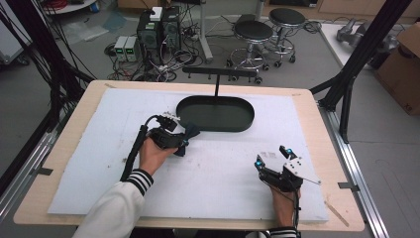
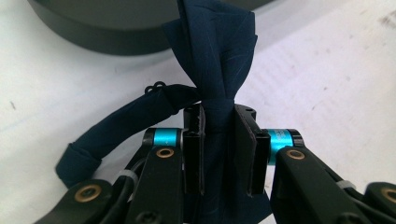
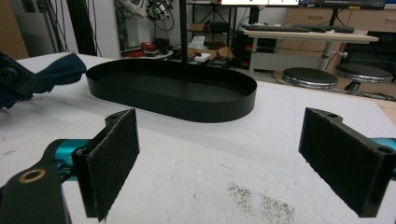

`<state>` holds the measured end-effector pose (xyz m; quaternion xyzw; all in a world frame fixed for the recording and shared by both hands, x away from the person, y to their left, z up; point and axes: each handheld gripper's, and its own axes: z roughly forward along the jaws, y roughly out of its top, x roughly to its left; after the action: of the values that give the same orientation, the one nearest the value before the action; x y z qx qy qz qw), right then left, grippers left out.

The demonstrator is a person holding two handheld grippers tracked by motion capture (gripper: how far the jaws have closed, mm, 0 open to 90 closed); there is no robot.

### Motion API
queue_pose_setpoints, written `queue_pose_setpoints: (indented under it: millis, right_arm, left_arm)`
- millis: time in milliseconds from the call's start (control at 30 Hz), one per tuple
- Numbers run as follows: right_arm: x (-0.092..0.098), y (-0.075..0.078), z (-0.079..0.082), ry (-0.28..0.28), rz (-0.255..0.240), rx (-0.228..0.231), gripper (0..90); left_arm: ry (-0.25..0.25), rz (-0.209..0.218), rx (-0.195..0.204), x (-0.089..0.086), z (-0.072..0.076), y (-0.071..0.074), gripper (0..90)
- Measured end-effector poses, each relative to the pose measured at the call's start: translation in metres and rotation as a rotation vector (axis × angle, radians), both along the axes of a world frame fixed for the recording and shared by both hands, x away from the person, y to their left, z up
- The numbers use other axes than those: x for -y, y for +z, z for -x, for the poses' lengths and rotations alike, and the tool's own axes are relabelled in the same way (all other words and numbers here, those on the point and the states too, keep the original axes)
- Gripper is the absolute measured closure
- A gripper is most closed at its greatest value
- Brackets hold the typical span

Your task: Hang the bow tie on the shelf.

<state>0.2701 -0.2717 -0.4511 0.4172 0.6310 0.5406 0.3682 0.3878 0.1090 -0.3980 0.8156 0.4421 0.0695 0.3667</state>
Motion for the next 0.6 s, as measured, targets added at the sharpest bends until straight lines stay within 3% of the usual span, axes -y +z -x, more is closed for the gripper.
queue_pose_setpoints:
  millis: [133,333,433,600]
  right_arm:
    - [0.0,0.0,0.0,0.0,0.0,0.0,11.3]
    - [0.0,0.0,0.0,0.002,0.003,0.004,11.3]
    - [0.0,0.0,0.0,0.0,0.003,0.002,11.4]
    - [0.0,0.0,0.0,0.001,0.004,0.003,11.3]
  left_arm:
    - [0.007,0.035,0.037,-0.003,0.001,0.005,74.1]
    - [0.025,0.053,0.061,-0.006,0.001,0.009,74.2]
    - [0.024,0.043,0.092,-0.006,0.001,0.017,74.2]
    - [0.013,0.061,0.132,-0.003,-0.001,0.035,74.2]
